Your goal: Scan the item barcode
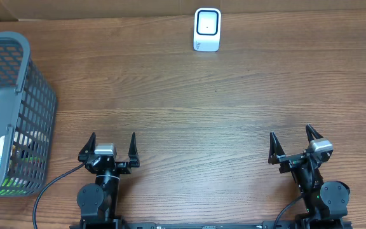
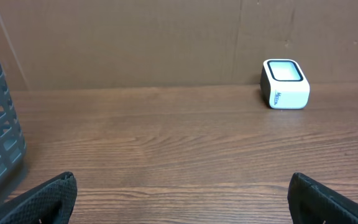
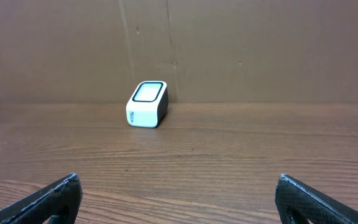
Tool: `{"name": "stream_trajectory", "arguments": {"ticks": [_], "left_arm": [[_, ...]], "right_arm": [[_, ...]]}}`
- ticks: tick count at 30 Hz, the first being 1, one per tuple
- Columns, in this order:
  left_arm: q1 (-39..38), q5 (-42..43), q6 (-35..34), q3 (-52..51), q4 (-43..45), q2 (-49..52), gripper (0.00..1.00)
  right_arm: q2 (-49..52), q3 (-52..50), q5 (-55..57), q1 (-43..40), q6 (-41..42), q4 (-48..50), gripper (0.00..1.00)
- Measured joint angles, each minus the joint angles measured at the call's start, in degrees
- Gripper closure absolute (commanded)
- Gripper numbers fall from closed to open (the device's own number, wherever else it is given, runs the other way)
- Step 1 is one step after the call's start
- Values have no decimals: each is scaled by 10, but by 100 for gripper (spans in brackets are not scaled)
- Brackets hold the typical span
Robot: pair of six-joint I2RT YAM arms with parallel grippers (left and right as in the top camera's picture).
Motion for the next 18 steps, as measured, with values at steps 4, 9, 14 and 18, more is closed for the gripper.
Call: {"name": "stream_trajectory", "arguments": {"ticks": [4,9,14,18], "left_arm": [[0,0,0,0,0,0,0],[0,0,0,0,0,0,0],[0,0,0,0,0,0,0],[0,0,0,0,0,0,1]], "right_arm": [[0,0,0,0,0,0,0],[0,0,0,0,0,0,0],[0,0,0,0,0,0,0],[0,0,0,0,0,0,0]]}}
